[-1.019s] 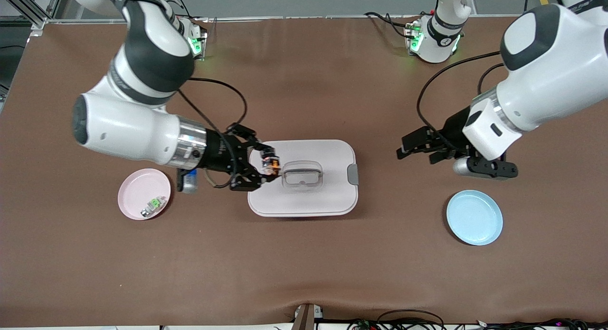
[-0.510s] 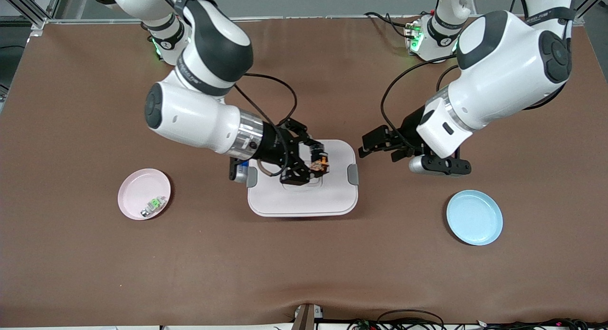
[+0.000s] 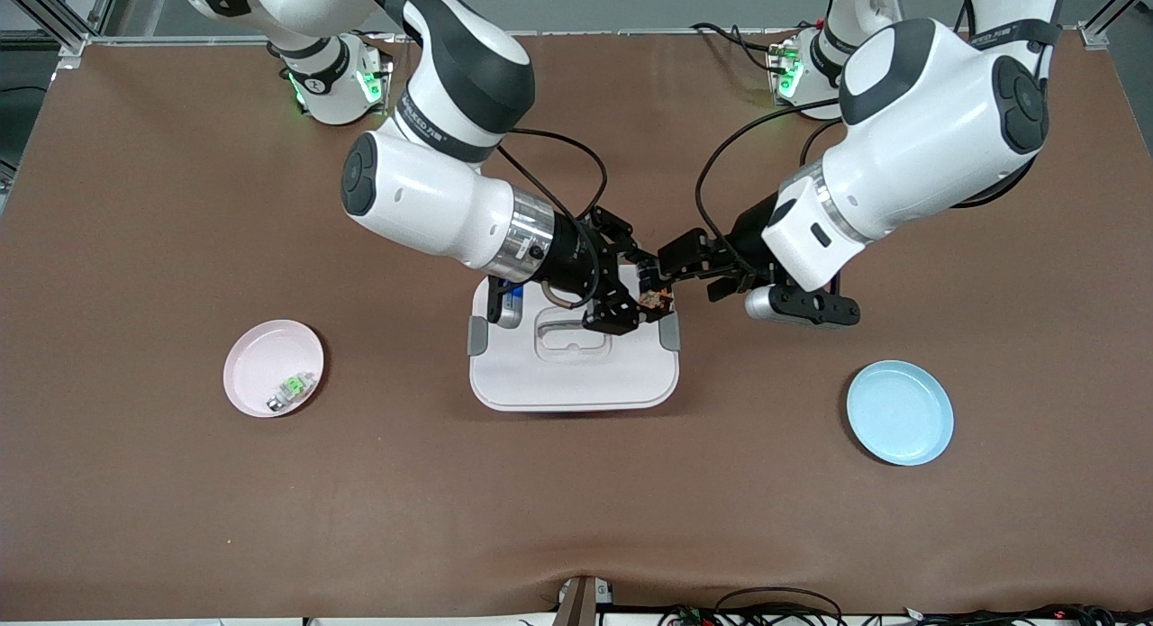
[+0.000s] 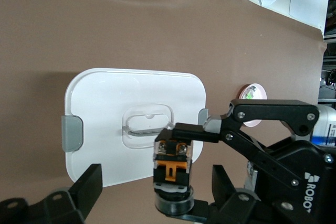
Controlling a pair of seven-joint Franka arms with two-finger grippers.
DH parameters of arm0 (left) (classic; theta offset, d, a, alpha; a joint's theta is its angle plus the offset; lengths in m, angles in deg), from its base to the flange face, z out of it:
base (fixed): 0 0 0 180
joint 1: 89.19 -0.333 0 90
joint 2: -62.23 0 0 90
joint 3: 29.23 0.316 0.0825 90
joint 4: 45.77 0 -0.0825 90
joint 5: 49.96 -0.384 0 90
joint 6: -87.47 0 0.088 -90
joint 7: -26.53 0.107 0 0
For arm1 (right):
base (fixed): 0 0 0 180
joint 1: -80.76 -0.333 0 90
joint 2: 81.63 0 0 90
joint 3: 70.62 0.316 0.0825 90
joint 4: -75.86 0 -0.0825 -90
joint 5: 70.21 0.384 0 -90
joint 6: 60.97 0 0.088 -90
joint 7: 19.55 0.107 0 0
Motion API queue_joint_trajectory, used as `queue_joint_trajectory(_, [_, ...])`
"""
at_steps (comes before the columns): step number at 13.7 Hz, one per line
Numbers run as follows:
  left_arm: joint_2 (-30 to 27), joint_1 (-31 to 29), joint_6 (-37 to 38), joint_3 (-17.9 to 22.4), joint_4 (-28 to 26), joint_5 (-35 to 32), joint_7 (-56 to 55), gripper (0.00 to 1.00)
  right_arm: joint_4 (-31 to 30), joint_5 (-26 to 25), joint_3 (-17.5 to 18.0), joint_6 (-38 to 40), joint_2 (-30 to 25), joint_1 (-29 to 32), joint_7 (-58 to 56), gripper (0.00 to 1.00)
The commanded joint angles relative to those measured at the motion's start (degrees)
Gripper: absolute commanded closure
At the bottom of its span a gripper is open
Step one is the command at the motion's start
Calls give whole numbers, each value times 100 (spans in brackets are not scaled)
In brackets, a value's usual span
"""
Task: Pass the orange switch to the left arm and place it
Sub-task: 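Grasp the switch with the left gripper and open the right gripper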
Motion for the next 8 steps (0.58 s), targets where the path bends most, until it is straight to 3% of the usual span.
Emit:
queue_joint_trajectory(1, [58,66,-53,-11,26,90,1,21,363,108,-28,9,139,-66,237,100])
queue_joint_trajectory(3, [67,66,-53,-11,17,90,-7,35,398,108,-19,0,139,-101,238,100])
queue_joint_trajectory(6, [67,110,-18,-11,-10,90,-34,91,434,108,-1,-44,139,-101,273,100])
queue_joint_trajectory(7, [67,110,-18,-11,-10,90,-60,100,434,108,8,-53,139,-101,273,100])
queue_joint_trajectory(8, [67,110,-18,-11,-1,90,-173,100,434,108,16,-62,139,-101,281,100])
